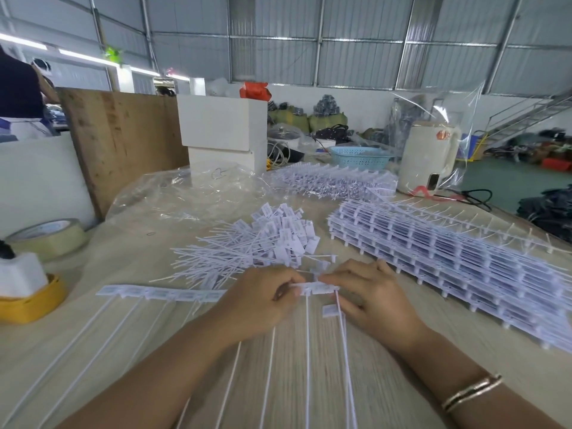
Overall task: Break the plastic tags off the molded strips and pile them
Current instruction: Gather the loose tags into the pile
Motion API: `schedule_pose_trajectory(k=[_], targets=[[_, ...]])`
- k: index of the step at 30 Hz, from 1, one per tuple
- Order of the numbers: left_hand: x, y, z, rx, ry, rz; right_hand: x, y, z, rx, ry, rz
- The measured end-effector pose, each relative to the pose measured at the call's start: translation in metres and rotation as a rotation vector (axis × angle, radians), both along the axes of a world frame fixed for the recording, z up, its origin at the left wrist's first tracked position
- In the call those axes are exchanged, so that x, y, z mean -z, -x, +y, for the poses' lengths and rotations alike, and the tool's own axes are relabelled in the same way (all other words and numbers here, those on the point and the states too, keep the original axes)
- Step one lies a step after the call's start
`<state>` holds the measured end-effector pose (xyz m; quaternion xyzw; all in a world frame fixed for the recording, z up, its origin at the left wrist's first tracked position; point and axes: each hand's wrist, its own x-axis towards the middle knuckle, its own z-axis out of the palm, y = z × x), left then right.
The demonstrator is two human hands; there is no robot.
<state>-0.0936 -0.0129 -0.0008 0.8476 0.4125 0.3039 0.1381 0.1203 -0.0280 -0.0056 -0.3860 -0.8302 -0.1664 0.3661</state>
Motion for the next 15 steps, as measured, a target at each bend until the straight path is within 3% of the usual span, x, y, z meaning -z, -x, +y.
schedule_pose_trajectory(k=[3,7,11,15], targets=[[-0.0024,-0.0003,-0.0006,0.048,-0.020,-0.012,0.0005,0.0034,0.0011,-0.010,0.007,-0.039],[-0.0040,-0.0008,-0.0025,0.116,0.007,0.004,0.0008,0.0024,-0.0012,-0.070,0.166,0.055],[-0.0045,-0.0018,-0.0029,0.135,-0.021,-0.021,0.0040,0.0019,0.0035,-0.199,0.396,0.294],[-0.0061,-0.0031,-0.0039,0.142,-0.066,-0.054,0.0017,0.0059,0.0024,-0.300,0.489,0.436]])
